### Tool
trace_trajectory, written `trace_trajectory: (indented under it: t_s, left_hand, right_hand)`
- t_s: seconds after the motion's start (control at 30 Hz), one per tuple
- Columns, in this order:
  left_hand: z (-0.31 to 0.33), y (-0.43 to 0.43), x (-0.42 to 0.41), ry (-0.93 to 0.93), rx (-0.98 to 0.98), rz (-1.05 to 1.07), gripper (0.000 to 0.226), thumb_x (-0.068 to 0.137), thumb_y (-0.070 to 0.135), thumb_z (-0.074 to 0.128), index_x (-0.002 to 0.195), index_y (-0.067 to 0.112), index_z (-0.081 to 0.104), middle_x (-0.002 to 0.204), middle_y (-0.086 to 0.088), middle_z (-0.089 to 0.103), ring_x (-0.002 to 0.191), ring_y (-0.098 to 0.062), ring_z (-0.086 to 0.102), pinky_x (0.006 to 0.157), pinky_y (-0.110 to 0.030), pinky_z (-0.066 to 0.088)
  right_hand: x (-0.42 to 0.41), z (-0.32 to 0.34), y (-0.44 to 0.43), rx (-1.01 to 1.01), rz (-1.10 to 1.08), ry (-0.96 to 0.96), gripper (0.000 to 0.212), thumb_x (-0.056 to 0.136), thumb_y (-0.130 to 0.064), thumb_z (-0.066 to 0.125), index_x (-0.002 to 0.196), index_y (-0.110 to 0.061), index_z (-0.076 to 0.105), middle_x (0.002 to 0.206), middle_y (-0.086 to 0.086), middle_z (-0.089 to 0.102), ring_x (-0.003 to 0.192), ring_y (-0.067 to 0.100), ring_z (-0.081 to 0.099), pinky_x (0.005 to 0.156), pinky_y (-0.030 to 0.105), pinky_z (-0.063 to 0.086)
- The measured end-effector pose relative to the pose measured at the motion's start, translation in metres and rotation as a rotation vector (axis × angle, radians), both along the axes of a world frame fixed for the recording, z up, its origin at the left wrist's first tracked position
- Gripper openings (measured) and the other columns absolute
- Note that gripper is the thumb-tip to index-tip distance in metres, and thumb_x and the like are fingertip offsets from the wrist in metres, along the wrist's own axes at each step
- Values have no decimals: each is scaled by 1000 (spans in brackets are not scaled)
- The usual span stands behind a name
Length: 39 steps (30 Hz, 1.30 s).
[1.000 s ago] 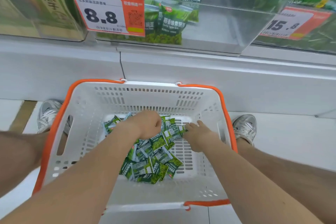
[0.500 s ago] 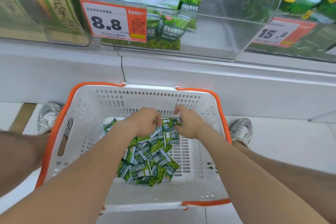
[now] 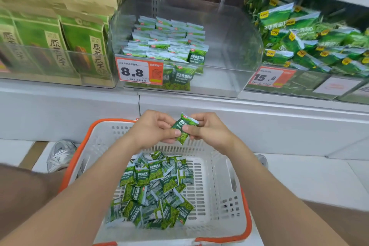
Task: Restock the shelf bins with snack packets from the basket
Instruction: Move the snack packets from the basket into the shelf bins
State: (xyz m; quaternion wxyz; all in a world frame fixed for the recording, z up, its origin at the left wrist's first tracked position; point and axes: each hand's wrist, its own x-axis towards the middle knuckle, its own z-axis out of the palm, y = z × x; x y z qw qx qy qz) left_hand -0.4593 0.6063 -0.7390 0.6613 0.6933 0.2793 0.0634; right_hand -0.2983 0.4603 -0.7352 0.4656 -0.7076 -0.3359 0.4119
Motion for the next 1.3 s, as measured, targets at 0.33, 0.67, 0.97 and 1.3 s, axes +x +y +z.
trace_trajectory:
  t_s: [0.33, 0.67, 0.97, 1.3]
  left_hand:
    - [92, -10, 10, -306, 566, 254, 39, 67, 42, 97, 91, 23, 72, 73, 2, 69, 64, -17, 65, 67, -39, 59]
    - [125, 15, 36, -366, 1320, 399, 30, 85, 39, 78, 109, 24, 70, 112, 4, 64, 111, -26, 56, 94, -44, 44]
    - [105, 22, 40, 64, 1592, 165, 57, 72, 30, 74, 128, 34, 63, 124, 11, 69, 112, -26, 59, 92, -43, 33]
    - [106, 25, 39, 47, 1578, 138, 50, 78, 32, 71, 127, 35, 62, 119, 13, 68, 108, -24, 58, 91, -40, 30]
  right_hand:
    - [-15, 109, 12, 411, -191, -148, 16, 90, -2, 78, 101, 6, 72, 61, -11, 66, 51, -1, 56, 51, 10, 41]
    - [31, 164, 44, 326, -512, -856, 26, 84, -40, 81, 107, -33, 70, 91, -8, 73, 83, 23, 70, 82, 38, 54]
    - [62, 173, 91, -245, -208, -913, 61, 79, -32, 90, 129, -12, 62, 135, 13, 55, 132, 29, 48, 91, 32, 44]
    - [64, 169, 113, -350, -233, -871, 62, 73, -19, 94, 122, -2, 62, 94, 10, 55, 110, 35, 65, 90, 48, 59]
